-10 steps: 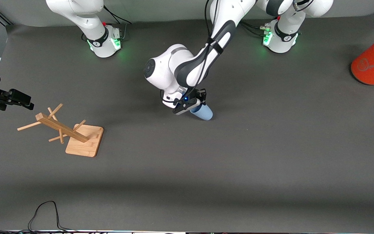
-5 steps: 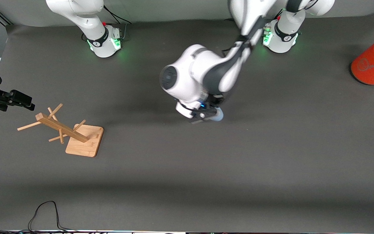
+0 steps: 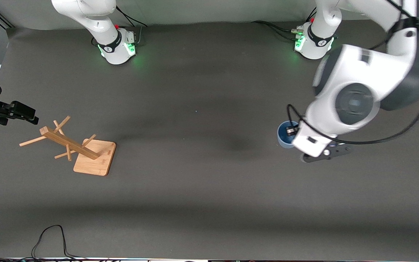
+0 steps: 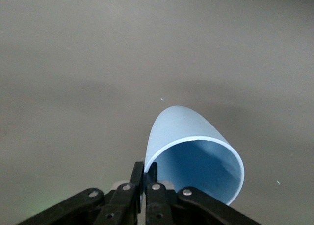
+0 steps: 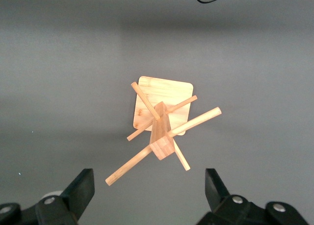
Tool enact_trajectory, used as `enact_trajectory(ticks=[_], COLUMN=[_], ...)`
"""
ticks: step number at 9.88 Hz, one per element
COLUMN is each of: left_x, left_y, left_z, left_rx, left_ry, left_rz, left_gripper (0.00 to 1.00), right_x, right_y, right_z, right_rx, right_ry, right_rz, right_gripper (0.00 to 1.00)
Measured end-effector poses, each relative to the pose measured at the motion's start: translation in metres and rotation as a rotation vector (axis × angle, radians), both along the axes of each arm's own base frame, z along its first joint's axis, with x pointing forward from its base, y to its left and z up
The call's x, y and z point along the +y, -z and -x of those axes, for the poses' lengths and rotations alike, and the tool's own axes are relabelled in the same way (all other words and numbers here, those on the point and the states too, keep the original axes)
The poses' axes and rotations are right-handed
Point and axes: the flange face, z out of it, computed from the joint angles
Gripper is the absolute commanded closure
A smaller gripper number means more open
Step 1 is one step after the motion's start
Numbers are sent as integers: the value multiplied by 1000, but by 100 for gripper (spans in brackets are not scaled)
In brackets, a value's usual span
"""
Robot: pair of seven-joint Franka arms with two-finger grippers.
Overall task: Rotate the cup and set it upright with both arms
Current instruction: 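Rotate the cup upright with the left gripper and set it down, then open the left gripper and lift it away from the cup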
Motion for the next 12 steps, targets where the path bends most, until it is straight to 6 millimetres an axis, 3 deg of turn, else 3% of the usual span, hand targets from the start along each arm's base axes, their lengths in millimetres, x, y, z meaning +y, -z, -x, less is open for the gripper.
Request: enact_trajectory(ticks=[3,5,7,9,12], left_x=[-29,-76,-107,-127,-137], left_y=[70,122,170,199,225], left_z=[23,74,112,127,134], left_rx=[-6,-72,-59,-45,-25], left_ry=[9,-7,-7,-15,-4], left_rz=[159,161,128,101,79], left_gripper=[100,100,100,100,100], right_x=[0,0,0,1,0], right_y=[3,4,4,5,7], right_z=[-1,-2,-2,-3,-3], right_rx=[4,6,6,9,12], right_ry=[0,0,-1,-1,-1], right_rz=[0,0,0,0,0], right_gripper=[0,0,0,0,0])
